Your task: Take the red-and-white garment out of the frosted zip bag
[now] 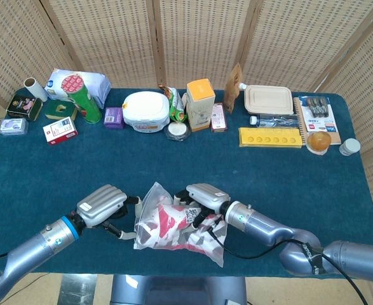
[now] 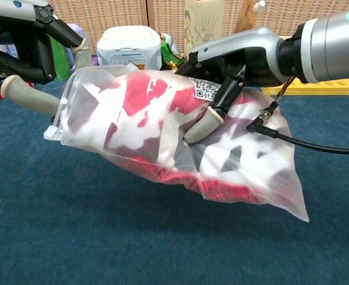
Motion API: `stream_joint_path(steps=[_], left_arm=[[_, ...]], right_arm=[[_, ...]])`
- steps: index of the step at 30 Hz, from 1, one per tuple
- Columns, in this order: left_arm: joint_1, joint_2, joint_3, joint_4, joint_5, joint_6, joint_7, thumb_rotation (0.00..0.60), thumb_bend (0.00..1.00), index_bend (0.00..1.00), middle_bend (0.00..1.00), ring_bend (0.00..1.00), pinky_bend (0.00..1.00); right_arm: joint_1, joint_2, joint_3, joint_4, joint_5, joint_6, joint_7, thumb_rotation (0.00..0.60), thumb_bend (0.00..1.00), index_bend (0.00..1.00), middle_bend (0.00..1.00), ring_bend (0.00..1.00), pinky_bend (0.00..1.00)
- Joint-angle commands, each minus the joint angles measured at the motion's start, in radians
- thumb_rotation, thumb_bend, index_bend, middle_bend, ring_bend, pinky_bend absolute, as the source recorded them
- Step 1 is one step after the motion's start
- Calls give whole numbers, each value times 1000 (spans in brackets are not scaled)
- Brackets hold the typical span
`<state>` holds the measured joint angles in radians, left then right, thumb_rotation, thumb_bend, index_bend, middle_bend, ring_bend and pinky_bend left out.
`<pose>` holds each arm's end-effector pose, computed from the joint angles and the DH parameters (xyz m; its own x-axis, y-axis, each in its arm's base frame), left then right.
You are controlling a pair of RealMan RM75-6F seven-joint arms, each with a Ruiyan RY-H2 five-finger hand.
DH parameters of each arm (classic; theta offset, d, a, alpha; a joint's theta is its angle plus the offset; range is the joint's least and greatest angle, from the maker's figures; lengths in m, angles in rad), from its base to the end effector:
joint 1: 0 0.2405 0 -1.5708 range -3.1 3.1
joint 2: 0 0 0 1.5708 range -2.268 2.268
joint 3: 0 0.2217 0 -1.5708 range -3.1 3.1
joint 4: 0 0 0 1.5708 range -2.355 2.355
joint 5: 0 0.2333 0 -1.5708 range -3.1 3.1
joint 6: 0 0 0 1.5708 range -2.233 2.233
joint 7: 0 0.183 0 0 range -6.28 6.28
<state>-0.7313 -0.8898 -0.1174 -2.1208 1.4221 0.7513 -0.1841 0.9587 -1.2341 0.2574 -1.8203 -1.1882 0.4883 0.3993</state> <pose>-0.0626 0.2717 0.0316 0.3095 0.5678 0.7628 0.8654 -0.5007 0.0215 -0.0076 -0.3180 -0.0456 0.0986 -0.7727 0.6270 -0.9049 -0.3318 -0.2665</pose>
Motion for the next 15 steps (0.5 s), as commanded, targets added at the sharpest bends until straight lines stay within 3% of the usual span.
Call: stream_joint_path(steps=[1,15], left_arm=[[-6,-4,-6,0,1,2,5,410,163,493,1000,1000,980],[-55,-84,-8,5,-31,-32,44,424,182,493,1000,1000,981]], right_arm=[[3,-3,-2,-2,5,1,-4,584,269,846,845,1000,1000],[9,-6,4,-22,35,19,-10,583,270,845,845,1000,1000]])
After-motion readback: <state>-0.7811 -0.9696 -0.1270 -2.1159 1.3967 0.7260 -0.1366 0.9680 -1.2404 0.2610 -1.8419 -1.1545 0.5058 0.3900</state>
